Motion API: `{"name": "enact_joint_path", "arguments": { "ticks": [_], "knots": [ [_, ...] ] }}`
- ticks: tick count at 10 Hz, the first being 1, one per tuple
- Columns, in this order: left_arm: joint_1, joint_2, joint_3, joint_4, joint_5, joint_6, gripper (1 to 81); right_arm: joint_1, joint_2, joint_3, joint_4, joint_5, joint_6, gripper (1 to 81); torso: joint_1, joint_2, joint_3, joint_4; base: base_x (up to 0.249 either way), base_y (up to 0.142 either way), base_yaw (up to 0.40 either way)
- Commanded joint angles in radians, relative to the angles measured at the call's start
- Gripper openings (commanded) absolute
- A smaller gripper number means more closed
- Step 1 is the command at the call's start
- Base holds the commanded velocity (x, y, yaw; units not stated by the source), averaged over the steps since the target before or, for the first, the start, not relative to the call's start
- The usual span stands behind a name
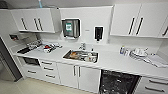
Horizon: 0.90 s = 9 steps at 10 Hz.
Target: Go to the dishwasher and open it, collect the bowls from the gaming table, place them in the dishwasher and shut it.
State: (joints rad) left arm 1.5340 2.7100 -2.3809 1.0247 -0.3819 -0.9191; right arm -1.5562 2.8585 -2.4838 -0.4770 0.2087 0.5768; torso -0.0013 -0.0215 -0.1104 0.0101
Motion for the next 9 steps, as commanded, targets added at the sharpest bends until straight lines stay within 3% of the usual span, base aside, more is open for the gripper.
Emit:
{"name": "enact_joint_path", "arguments": {
  "ticks": [1, 9],
  "knots": [
    [-0.054, -0.018, 0.009, 0.011, 0.009, 0.0, 1.0, 0.038, 0.011, 0.022, -0.037, -0.035, -0.017, 1.0, 0.001, 0.0, 0.0, 0.0, 0.136, -0.074, 0.0],
    [-0.053, -0.016, 0.008, 0.011, 0.011, 0.0, 1.0, 0.04, 0.012, 0.022, -0.038, -0.037, -0.017, 1.0, 0.001, 0.0, 0.0, 0.0, 0.136, -0.074, 0.0]
  ]
}}
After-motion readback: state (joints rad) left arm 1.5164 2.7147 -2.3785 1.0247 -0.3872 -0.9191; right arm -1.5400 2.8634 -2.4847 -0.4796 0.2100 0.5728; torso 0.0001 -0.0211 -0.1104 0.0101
